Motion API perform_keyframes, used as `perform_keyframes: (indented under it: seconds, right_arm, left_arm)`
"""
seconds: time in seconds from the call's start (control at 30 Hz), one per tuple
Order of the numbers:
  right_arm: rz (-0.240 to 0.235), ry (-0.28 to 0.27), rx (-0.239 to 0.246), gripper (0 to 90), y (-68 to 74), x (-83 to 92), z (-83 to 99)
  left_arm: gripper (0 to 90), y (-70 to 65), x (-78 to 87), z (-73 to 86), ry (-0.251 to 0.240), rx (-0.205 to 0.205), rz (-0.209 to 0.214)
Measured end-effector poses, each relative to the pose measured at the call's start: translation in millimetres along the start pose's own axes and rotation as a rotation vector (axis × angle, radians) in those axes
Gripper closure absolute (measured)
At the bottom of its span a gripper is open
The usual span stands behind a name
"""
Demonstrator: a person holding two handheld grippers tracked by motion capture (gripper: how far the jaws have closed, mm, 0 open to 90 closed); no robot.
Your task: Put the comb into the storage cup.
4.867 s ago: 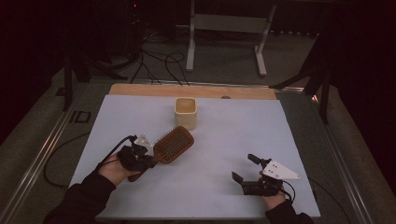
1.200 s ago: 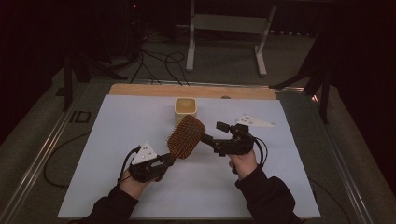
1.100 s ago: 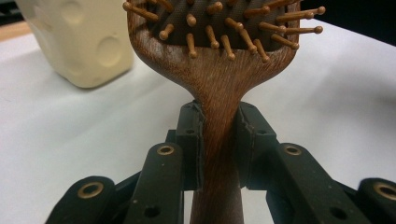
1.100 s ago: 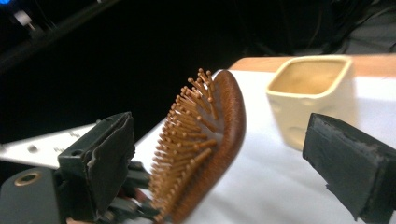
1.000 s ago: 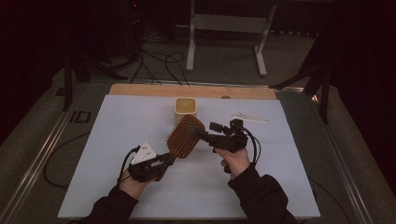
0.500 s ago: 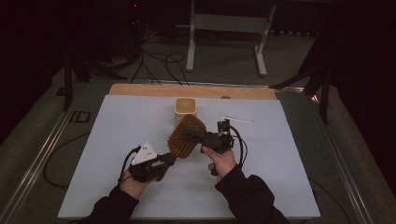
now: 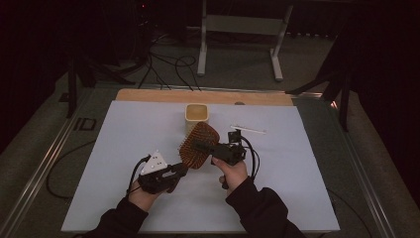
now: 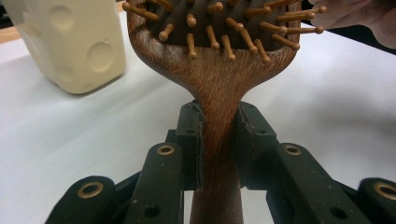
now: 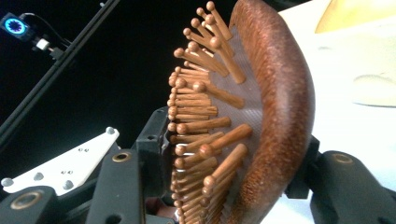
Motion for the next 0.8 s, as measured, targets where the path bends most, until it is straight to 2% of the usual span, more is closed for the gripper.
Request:
perform_keyframes:
  seconds: [0.23, 0.47, 0.53, 0.6, 0.73, 0.8]
  right_arm:
    - [0.011, -0.013, 0.023, 51.5, 2.3, 1.0, 0.4]
    - [0.024, -0.017, 0.094, 52.5, 8.8, 1.7, -1.0]
    - [0.031, -0.022, 0.111, 52.6, 10.8, 2.6, -2.7]
    - [0.033, -0.029, 0.123, 52.6, 11.3, 4.2, -5.1]
    - [0.034, -0.039, 0.134, 52.6, 12.1, 8.7, -9.8]
    - [0.032, -0.044, 0.138, 52.6, 12.3, 11.0, -12.3]
  left_arm:
    - [73.9, 0.0, -1.5, 0.1, 0.003, 0.006, 0.015]
    - [72.4, -0.3, -2.1, -1.5, 0.0, 0.02, 0.027]
    - [65.4, 0.7, -3.5, -0.7, 0.018, 0.028, 0.038]
    - [60.8, 0.0, -4.5, 0.1, 0.031, 0.032, 0.067]
    - [49.6, 0.2, -4.3, 0.0, 0.041, 0.031, 0.065]
    - [47.8, 0.6, -3.9, -0.2, 0.044, 0.036, 0.071]
Point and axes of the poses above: each handheld gripper's, and its own axes: x roughly backward along the jaws, z roughly out of its underside, y roughly to its left, the point moved 5 cm from there along -x, roughly forward along the jaws, and after that the axes turned 2 degrees about y, right-handed, at the moved point
